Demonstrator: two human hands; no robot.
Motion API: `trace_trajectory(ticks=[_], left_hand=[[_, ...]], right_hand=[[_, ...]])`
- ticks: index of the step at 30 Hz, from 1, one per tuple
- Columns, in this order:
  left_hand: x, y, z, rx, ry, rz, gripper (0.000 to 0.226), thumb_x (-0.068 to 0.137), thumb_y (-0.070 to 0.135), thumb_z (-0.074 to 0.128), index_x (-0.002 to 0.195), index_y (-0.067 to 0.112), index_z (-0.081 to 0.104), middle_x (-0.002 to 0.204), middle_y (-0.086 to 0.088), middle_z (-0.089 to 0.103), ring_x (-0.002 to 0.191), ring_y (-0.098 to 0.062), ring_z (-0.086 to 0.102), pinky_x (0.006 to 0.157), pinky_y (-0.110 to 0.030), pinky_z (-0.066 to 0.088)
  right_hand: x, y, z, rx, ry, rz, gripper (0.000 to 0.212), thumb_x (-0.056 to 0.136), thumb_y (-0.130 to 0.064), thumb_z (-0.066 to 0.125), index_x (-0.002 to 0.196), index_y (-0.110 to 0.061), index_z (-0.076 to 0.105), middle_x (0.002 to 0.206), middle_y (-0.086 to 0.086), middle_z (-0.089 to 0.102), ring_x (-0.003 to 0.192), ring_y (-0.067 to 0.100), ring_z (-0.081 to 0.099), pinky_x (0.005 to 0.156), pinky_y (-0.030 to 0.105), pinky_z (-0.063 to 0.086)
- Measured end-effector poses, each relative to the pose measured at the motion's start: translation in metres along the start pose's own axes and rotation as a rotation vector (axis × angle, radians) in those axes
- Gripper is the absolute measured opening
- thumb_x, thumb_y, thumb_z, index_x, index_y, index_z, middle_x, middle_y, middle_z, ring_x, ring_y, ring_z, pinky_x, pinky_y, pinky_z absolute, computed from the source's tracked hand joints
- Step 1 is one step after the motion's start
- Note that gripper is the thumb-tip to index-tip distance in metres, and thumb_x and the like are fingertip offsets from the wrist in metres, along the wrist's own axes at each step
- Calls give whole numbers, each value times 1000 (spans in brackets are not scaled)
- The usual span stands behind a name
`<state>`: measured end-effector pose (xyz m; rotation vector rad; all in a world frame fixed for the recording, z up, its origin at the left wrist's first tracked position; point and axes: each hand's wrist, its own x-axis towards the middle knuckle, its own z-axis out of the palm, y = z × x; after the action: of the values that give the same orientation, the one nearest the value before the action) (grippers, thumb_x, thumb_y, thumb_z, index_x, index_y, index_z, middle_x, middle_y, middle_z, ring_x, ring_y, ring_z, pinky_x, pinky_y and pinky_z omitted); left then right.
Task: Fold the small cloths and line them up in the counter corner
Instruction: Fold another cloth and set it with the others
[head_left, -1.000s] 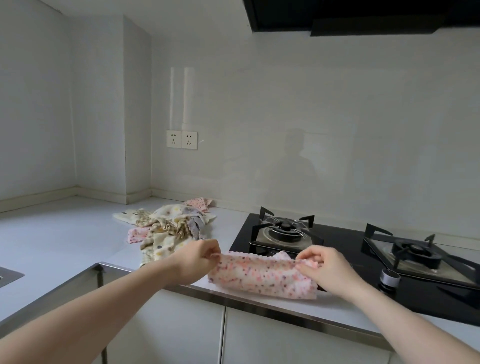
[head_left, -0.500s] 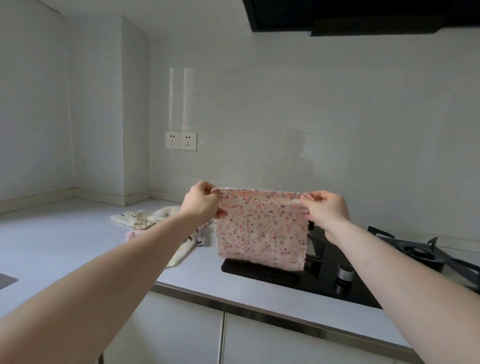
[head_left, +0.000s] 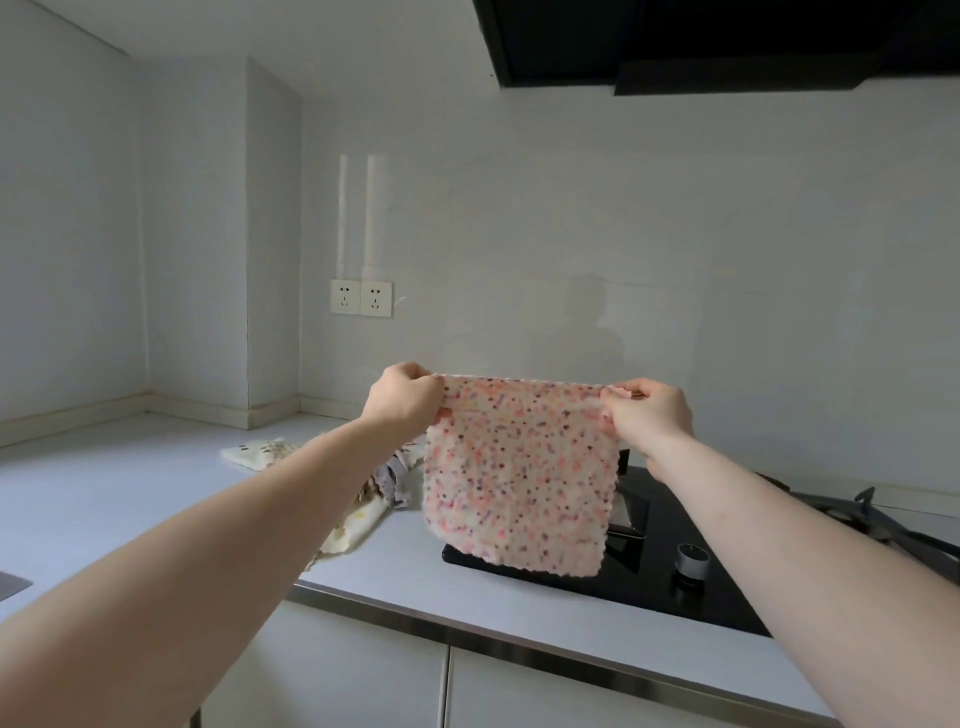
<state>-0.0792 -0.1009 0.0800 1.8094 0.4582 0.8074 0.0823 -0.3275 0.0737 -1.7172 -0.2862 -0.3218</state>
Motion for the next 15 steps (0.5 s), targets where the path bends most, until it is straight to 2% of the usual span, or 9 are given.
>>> trace_trajectory(ticks=[2,3,4,6,7,9,11,13,15], left_hand=[[-1,2,3,19,14,27,17,90,31,55,92,17,64,93,-8,76,89,-27,74,85,-42,61],[-1,3,5,40,32,51,15,96,30,56,93,18,63,96,-7,75,87,-25,72,79,-36,60],[-1,5,6,47,52,80,15,99,29,56,93,18,63,98,-7,75,84,-24,69,72,-32,56],[-1,3,7,23,68,131,15,102,28,56,94,17,62,99,-6,75,81,-22,66,66,-29,53],[-4,3,6,5,60,150,16,102,28,57,94,15,62,97,-5,75,81,-23,66,68,-31,55],[-10,-2,2,-6,25,173,16,100,28,59,91,16,63,93,-5,75,87,-27,71,83,-41,61],[-20,-9,-3,60,-27,188,16,99,27,60,87,17,64,88,-2,77,90,-27,74,90,-48,59],[-33,-16,-8,116,-118,187,16,101,21,59,87,14,63,80,0,76,81,-25,76,80,-45,62],[-47,-27,-12,198,-242,155,14,102,14,55,91,8,63,80,-7,75,73,-23,76,61,-39,59]], right_hand=[[1,0,-1,-4,13,-41,8,92,-28,72,89,-21,71,90,-4,72,85,17,71,79,29,54],[0,-1,-2,0,22,-69,8,93,-29,71,89,-23,71,91,-4,72,90,18,69,81,31,52],[0,-1,-4,11,28,-99,8,94,-30,71,89,-23,70,92,-5,73,93,18,70,84,33,54],[-1,-2,-8,27,25,-155,8,94,-30,70,89,-24,70,94,-4,74,93,18,72,89,37,57],[-3,-2,-11,27,20,-184,7,94,-30,70,90,-25,70,95,-5,75,93,17,72,90,38,58],[-10,-1,-17,16,-2,-228,7,95,-30,69,91,-25,70,94,-5,75,92,16,72,88,37,59],[-21,4,-25,-10,-52,-256,8,96,-27,67,89,-24,70,90,-5,76,90,17,73,86,36,59],[-34,16,-34,-58,-127,-252,10,97,-25,66,88,-22,69,84,-4,76,82,19,74,81,36,59],[-46,36,-44,-164,-211,-243,11,97,-25,68,86,-24,70,78,-4,76,72,19,74,76,38,60]])
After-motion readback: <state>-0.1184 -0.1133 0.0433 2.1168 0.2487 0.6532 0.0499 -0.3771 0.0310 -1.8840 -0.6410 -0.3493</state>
